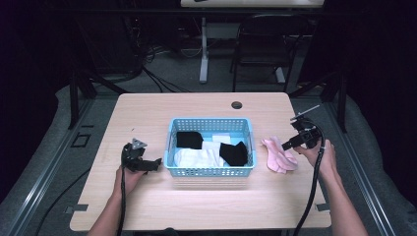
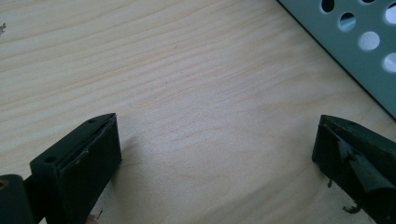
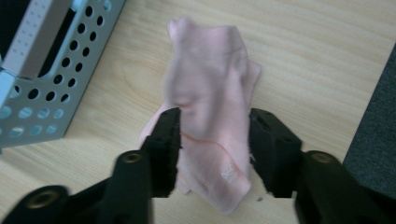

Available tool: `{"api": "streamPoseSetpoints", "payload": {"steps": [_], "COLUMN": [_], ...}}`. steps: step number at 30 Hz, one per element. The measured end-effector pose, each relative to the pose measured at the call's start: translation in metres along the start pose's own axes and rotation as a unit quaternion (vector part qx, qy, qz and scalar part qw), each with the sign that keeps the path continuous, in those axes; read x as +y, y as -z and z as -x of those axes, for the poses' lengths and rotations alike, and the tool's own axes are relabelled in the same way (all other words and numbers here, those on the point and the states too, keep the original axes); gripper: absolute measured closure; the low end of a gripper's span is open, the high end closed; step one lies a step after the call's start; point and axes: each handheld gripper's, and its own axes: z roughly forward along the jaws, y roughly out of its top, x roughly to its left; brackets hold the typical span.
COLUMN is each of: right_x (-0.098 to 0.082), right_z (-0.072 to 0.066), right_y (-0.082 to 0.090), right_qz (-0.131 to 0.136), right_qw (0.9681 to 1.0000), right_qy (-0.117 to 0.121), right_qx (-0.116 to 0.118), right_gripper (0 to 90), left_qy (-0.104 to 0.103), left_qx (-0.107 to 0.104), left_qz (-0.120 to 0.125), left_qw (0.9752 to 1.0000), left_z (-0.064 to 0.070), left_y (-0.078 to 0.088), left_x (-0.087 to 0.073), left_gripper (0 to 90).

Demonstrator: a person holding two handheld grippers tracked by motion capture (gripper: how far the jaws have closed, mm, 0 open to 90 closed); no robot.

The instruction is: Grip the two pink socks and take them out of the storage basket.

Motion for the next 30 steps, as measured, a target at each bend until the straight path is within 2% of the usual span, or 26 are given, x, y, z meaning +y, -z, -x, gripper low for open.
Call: {"api": "streamPoseSetpoints", "payload": {"steps": [1, 5, 8, 9, 12, 13, 17, 18, 22, 27, 29, 30], "right_x": [-0.001, -0.008, -0.016, -0.019, -0.028, -0.032, -0.048, -0.054, -0.066, -0.069, -0.069, -0.07], "right_z": [-0.001, -0.002, -0.006, -0.008, -0.014, -0.016, -0.022, -0.023, -0.024, -0.018, -0.016, -0.016], "right_y": [0.002, 0.016, 0.027, 0.031, 0.039, 0.04, 0.043, 0.042, 0.034, 0.022, 0.022, 0.022], "right_qz": [0.001, 0.018, 0.045, 0.043, 0.06, 0.068, 0.065, 0.072, 0.059, 0.044, 0.038, 0.047], "right_qw": [1.0, 0.9998, 0.9988, 0.9989, 0.998, 0.9975, 0.9973, 0.9968, 0.9974, 0.9985, 0.9985, 0.9984], "right_qy": [-0.001, 0.004, 0.008, 0.013, 0.019, 0.021, 0.035, 0.036, 0.041, 0.032, 0.039, 0.033], "right_qx": [-0.005, 0.007, 0.018, 0.017, 0.009, 0.008, -0.004, -0.001, -0.005, 0.004, -0.003, 0.0], "right_gripper": [41.9, 23.6, 14.8, 12.9, 6.2, 4.8, 1.8, 1.8, 1.9, 0.9, 0.7, 0.5], "left_qy": [0.0, 0.0, 0.0, 0.0, 0.0, 0.0, 0.0, 0.0, 0.0, 0.0, 0.001, 0.0], "left_qx": [0.0, 0.0, 0.0, 0.0, 0.0, 0.0, 0.0, 0.0, 0.0, 0.001, 0.001, 0.001], "left_qz": [0.0, 0.0, 0.0, 0.0, 0.0, 0.0, 0.0, 0.0, 0.0, 0.0, 0.0, -0.001], "left_qw": [1.0, 1.0, 1.0, 1.0, 1.0, 1.0, 1.0, 1.0, 1.0, 1.0, 1.0, 1.0], "left_z": [0.0, 0.0, 0.0, 0.0, 0.0, 0.0, 0.0, 0.0, 0.0, 0.0, 0.0, 0.0], "left_y": [0.0, 0.0, 0.0, 0.0, 0.0, 0.0, 0.0, 0.0, 0.0, 0.0, 0.0, 0.0], "left_x": [0.0, 0.0, 0.0, 0.0, 0.0, 0.0, 0.0, 0.0, 0.0, 0.0, 0.0, 0.0], "left_gripper": [1.1, 1.1, 1.1, 1.1, 1.1, 1.1, 1.1, 1.1, 1.1, 1.2, 1.1, 1.2]}}
